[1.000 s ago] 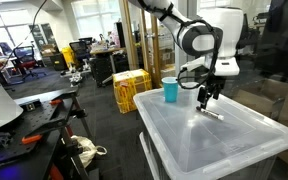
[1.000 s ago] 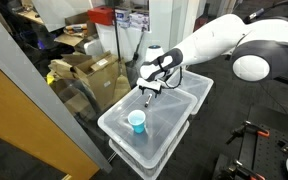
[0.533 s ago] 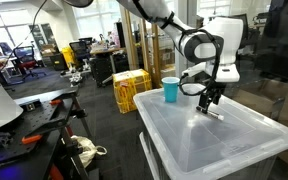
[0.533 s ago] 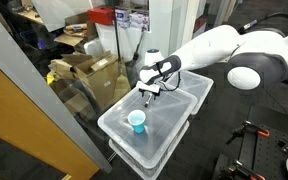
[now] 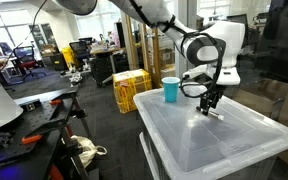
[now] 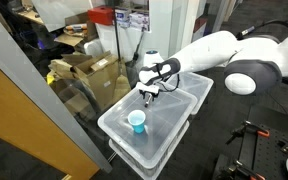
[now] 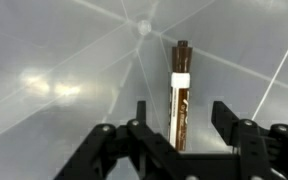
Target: Pick up the marker and put it in the blue cup
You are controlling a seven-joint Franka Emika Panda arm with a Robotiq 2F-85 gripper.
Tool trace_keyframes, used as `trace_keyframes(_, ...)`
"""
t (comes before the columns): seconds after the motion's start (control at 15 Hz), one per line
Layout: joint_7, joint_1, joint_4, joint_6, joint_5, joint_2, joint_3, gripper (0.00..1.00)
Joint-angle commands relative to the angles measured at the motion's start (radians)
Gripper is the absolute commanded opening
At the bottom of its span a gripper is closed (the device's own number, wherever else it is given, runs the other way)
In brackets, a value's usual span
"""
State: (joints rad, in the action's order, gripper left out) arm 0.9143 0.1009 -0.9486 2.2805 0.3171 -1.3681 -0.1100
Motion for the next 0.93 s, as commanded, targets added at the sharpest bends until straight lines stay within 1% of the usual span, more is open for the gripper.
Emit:
trace_keyframes(0.0, 0.057, 0.007, 0.100, -0.078, -0.034, -0.049, 0.000, 0.70)
trace_keyframes(0.07, 0.065, 0.008, 0.112, -0.089, -0.036, -0.057, 0.000, 0.64)
trace_keyframes(0.13, 0.069, 0.009, 0.123, -0.098, -0.040, -0.063, 0.001, 0.51)
trace_keyframes(0.2, 0.073, 0.010, 0.133, -0.107, -0.044, -0.068, 0.001, 0.40)
trace_keyframes(0.27, 0.081, 0.011, 0.144, -0.115, -0.050, -0.074, 0.002, 0.39)
trace_keyframes(0.33, 0.083, 0.012, 0.155, -0.122, -0.054, -0.080, 0.003, 0.33)
trace_keyframes(0.4, 0.084, 0.014, 0.165, -0.126, -0.057, -0.086, 0.003, 0.24)
trace_keyframes(0.53, 0.085, 0.017, 0.183, -0.133, -0.060, -0.095, 0.004, 0.10)
trace_keyframes(0.6, 0.086, 0.018, 0.193, -0.137, -0.061, -0.100, 0.004, 0.01)
trace_keyframes(0.67, 0.089, 0.017, 0.202, -0.140, -0.064, -0.105, 0.003, 0.00)
trace_keyframes(0.73, 0.094, 0.015, 0.205, -0.142, -0.068, -0.105, 0.001, 0.05)
trace_keyframes(0.8, 0.102, -0.001, 0.191, -0.136, -0.052, -0.097, -0.022, 0.05)
trace_keyframes(0.87, 0.113, -0.006, 0.192, -0.133, -0.055, -0.096, -0.027, 0.05)
